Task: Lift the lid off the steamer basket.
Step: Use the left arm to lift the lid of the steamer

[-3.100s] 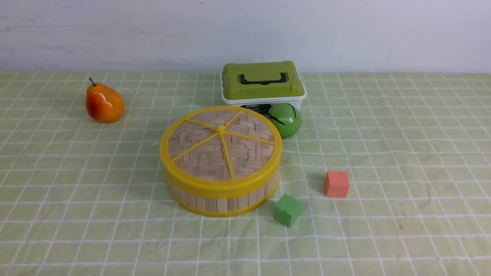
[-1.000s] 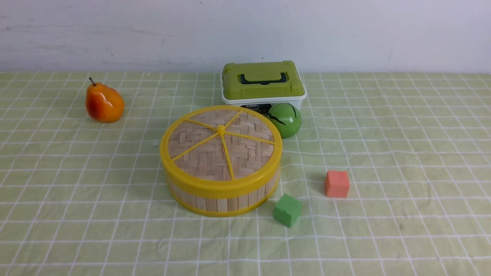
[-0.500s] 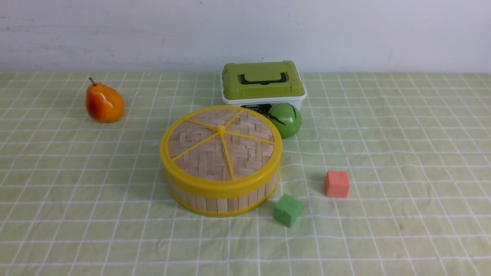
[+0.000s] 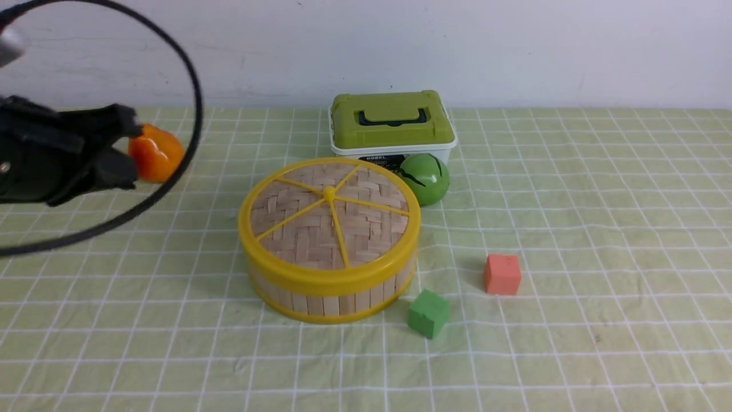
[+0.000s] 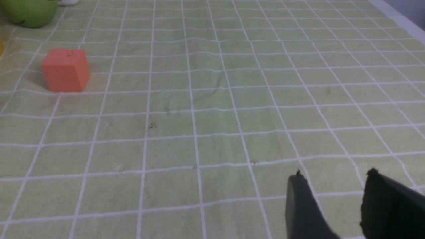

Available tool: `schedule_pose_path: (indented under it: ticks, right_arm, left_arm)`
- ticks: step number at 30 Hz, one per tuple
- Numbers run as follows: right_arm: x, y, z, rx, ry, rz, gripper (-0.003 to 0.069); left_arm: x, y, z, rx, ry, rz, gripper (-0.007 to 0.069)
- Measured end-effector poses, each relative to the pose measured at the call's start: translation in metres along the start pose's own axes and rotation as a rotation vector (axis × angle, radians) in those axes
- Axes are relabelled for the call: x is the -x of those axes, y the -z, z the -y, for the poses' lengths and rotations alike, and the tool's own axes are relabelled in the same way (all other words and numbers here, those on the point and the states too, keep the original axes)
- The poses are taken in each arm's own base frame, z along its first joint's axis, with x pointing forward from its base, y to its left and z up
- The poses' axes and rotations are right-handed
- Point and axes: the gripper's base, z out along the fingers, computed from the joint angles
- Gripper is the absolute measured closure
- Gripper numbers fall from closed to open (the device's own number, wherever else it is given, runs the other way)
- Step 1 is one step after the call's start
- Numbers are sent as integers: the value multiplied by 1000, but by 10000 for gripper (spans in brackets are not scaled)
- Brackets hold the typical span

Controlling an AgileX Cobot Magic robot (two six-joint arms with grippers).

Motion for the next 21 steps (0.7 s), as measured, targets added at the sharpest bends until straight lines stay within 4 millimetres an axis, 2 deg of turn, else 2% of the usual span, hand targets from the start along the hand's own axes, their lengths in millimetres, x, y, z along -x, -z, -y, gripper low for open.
schedule_pose_path:
  ticks: [1,2,6,8,9,10,12,13,15,17,21]
  right_arm:
    - [0,0,0,0,0,0,418]
    - [0,0,0,0,0,0,418]
    - [0,0,0,0,0,0,418]
    - [0,0,0,0,0,0,418]
    - [0,0,0,0,0,0,418]
    - [0,0,0,0,0,0,418]
    - [0,0,0,0,0,0,418]
    - [0,0,0,0,0,0,418]
    - [0,0,0,0,0,0,418]
    - [0,0,0,0,0,0,418]
    - [0,0,0,0,0,0,418]
  left_arm:
    - [3,0,3,-7,-3,-12,637]
    - [13,-14,9,-42,-12,-97,637]
    - [31,-39,32,-97,-80,-232,637]
    - [31,-50,40,-101,-123,-282,637]
    - [34,-60,56,-107,-186,-318,637]
    - [34,-64,60,-107,-203,-329,637]
    - [29,-89,87,-80,-339,-395,637]
    - [30,-96,94,-71,-364,-401,636]
    - [29,-110,114,-33,-468,-413,609]
    - [26,-126,125,6,-541,-417,569]
    - [27,-157,143,64,-631,-377,419]
